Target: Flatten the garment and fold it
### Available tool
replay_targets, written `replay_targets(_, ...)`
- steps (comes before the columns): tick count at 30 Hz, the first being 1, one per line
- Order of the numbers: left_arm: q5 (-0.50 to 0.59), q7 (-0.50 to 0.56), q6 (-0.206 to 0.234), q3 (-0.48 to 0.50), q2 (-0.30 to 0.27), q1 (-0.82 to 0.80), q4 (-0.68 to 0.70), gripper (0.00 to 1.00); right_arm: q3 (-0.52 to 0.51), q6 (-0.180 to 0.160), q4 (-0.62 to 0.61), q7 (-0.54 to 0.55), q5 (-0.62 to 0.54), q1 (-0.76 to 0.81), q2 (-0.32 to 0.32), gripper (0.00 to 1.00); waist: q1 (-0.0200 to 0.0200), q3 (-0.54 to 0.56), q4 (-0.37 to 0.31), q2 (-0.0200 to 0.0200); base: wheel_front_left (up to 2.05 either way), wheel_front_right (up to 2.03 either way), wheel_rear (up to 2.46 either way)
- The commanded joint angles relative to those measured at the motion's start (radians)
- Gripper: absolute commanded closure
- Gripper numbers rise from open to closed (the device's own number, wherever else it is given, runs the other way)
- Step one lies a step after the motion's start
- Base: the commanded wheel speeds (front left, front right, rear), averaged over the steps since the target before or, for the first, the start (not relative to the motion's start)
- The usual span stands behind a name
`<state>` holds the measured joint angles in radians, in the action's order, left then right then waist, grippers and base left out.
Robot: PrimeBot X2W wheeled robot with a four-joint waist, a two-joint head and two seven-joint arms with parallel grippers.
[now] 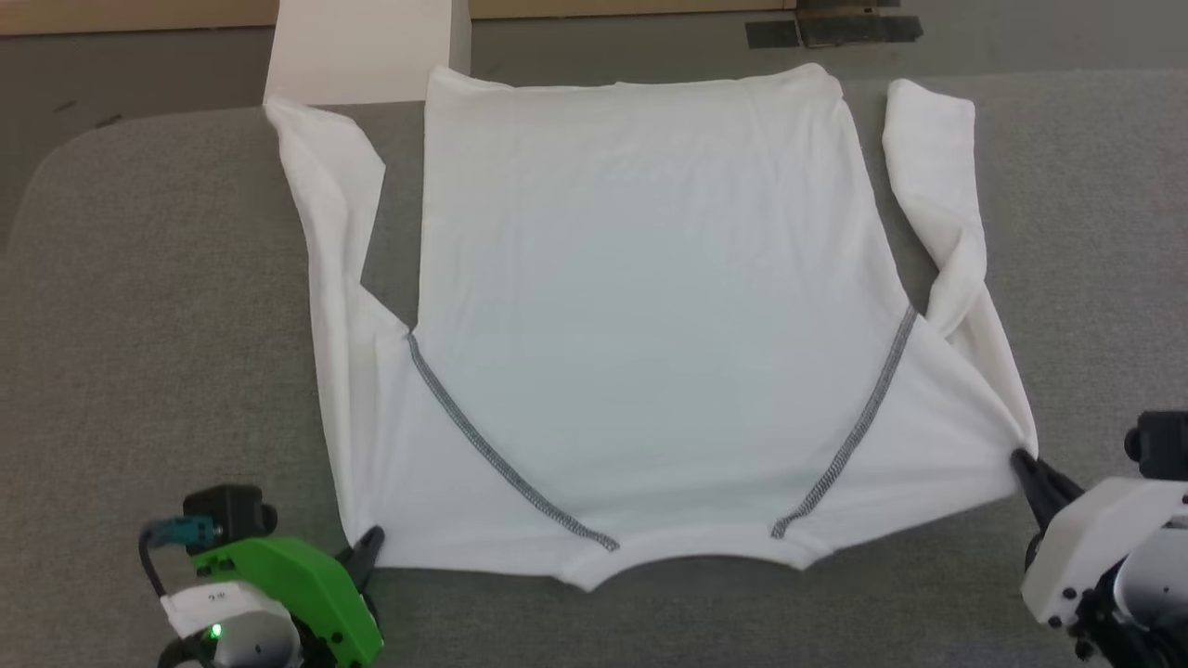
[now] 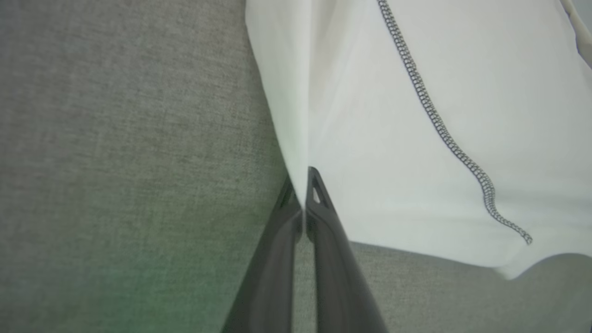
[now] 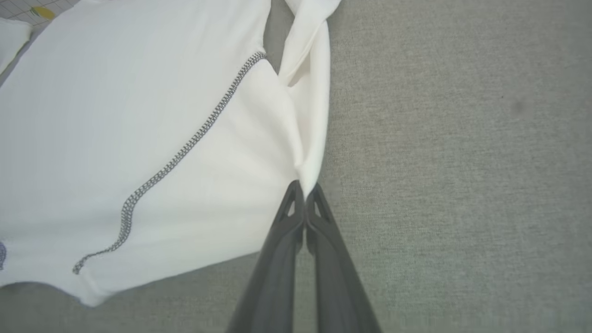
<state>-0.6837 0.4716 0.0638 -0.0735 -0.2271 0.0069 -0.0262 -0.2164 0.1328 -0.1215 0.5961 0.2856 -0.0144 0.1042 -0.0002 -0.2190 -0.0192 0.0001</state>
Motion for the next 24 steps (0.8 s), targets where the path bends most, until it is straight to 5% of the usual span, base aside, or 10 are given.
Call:
replay_targets(1,-0.016,0.010,0.013,0.006,-0.005,0.044,0.001,1.00,-0.018,-0.002,-0.022,0.017,-0.015,0.034,-0.010,1.00,0.0002,0.016,0.008,-0.0001,0.00,0.00,0.00)
replay_targets(8,-0.049,0.046,0.039,-0.003,0.016,0.175,0.008,1.00,-0.085,-0.002,-0.038,0.077,-0.046,0.178,-0.052,1.00,0.0002,0.046,0.012,-0.0001,0.00,0.00,0.00)
replay_targets(18,-0.043,0.079,0.054,-0.038,0.020,0.218,0.007,1.00,-0.070,-0.002,0.148,-0.033,0.009,0.195,-0.054,1.00,0.0002,0.061,0.000,-0.0001,0.00,0.00,0.00)
replay_targets(19,-0.047,0.084,0.055,-0.039,0.022,0.222,0.007,1.00,-0.068,-0.002,0.159,-0.049,0.013,0.192,-0.054,0.85,0.0002,0.062,-0.002,-0.0001,0.00,0.00,0.00)
replay_targets(20,-0.051,0.088,0.057,-0.039,0.024,0.225,0.008,1.00,-0.064,-0.002,0.164,-0.061,0.015,0.190,-0.054,0.47,0.0002,0.064,-0.005,-0.0001,0.00,0.00,0.00)
replay_targets(21,-0.054,0.089,0.059,-0.039,0.026,0.228,0.012,0.57,-0.065,-0.002,0.170,-0.073,0.020,0.187,-0.054,0.00,0.0002,0.066,-0.007,-0.0001,0.00,0.00,0.00)
replay_targets(22,-0.057,0.088,0.061,-0.038,0.028,0.230,0.017,0.09,-0.067,-0.002,0.171,-0.083,0.024,0.185,-0.054,0.00,0.0002,0.068,-0.008,-0.0001,0.00,0.00,0.00)
replay_targets(24,-0.065,0.085,0.062,-0.036,0.036,0.233,0.033,0.00,-0.067,-0.002,0.165,-0.111,0.025,0.179,-0.054,0.00,0.0002,0.074,-0.010,-0.0001,0.00,0.00,0.00)
